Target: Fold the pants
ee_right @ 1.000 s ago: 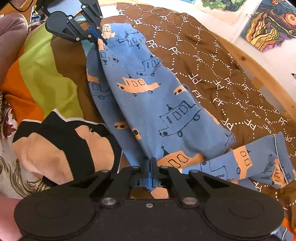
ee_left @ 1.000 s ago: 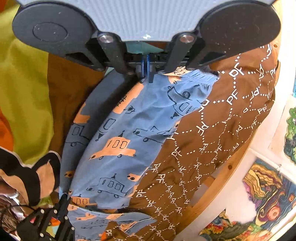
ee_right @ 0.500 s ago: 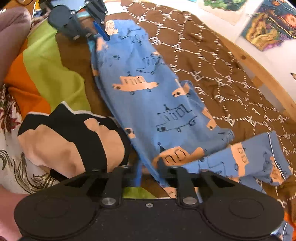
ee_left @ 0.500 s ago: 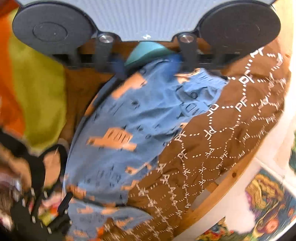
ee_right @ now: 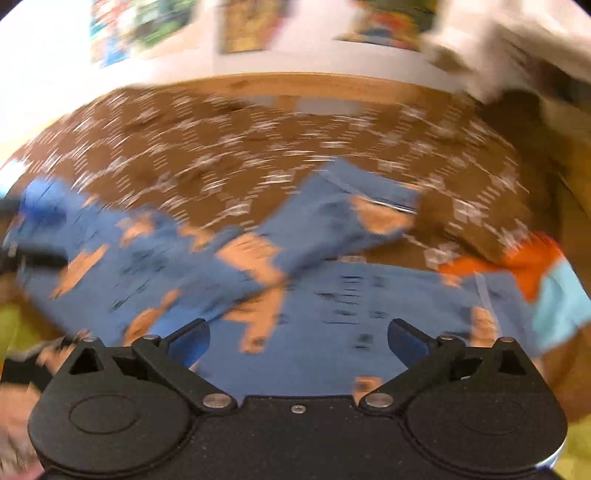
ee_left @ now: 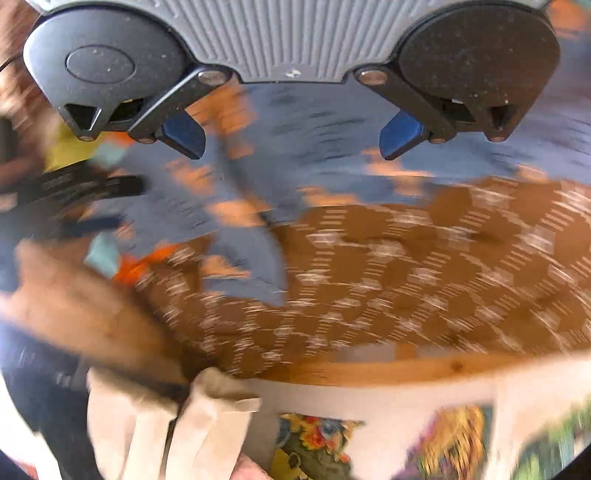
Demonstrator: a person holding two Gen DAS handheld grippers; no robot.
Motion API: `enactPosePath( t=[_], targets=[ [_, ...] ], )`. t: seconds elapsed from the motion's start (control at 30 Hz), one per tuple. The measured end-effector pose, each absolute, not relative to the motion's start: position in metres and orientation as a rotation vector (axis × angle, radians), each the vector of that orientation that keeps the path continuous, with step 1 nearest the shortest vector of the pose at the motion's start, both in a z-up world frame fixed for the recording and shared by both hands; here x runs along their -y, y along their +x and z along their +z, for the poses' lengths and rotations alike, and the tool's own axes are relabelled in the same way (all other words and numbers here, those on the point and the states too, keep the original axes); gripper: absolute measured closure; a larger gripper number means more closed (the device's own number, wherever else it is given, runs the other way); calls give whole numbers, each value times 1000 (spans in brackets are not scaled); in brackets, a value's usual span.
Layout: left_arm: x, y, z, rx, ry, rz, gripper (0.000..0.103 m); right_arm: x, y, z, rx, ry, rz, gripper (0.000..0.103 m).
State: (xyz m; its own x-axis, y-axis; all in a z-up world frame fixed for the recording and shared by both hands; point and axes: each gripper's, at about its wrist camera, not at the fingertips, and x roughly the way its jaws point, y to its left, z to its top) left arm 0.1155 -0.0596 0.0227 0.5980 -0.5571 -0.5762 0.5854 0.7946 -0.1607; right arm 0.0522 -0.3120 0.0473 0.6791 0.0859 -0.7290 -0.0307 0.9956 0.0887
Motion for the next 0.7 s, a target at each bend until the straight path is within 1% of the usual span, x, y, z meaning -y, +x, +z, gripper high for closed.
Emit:
enactPosePath(
  t=[0.1,0.17,0.2,0.27,0.3,0.33,0.37,0.4,0.43,0.47,0.53,0.57,0.6,0.63,0.67,0.7],
  targets=[
    [86,125,9,-685,-77,-702,0,337,59,46,-824,159,27,1],
    [94,131,2,-673,-155,-725,0,351,63,45,-828,190,9,1],
    [95,134,0,-669,-191,-733,1,359,64,44,-830,203,2,1],
    [97,143,-7,-676,-260,-741,6,369,68,44,-833,227,-11,1],
    [95,147,-10,-691,-289,-737,11,373,70,44,-834,238,-13,1],
    [95,152,-15,-711,-320,-734,19,375,72,44,-836,248,-14,1],
    [94,156,-20,-730,-348,-734,22,377,74,44,-837,258,-10,1],
    [92,157,-24,-745,-369,-734,29,378,76,44,-837,262,-2,1],
    [91,160,-26,-758,-383,-730,38,379,79,44,-837,260,8,2],
    [91,162,-29,-765,-387,-728,44,378,84,45,-836,254,17,3],
    [92,165,-31,-773,-382,-738,57,375,97,49,-831,238,48,10],
    [92,165,-31,-771,-380,-752,62,373,104,51,-829,229,64,10],
    [92,166,-31,-772,-381,-765,79,370,114,54,-825,216,82,13],
    [93,168,-32,-779,-384,-778,90,366,123,56,-822,204,101,16],
    [93,169,-32,-784,-388,-783,91,362,134,58,-820,190,124,18],
    [93,170,-33,-783,-393,-787,93,356,147,59,-824,173,146,22]
  ],
)
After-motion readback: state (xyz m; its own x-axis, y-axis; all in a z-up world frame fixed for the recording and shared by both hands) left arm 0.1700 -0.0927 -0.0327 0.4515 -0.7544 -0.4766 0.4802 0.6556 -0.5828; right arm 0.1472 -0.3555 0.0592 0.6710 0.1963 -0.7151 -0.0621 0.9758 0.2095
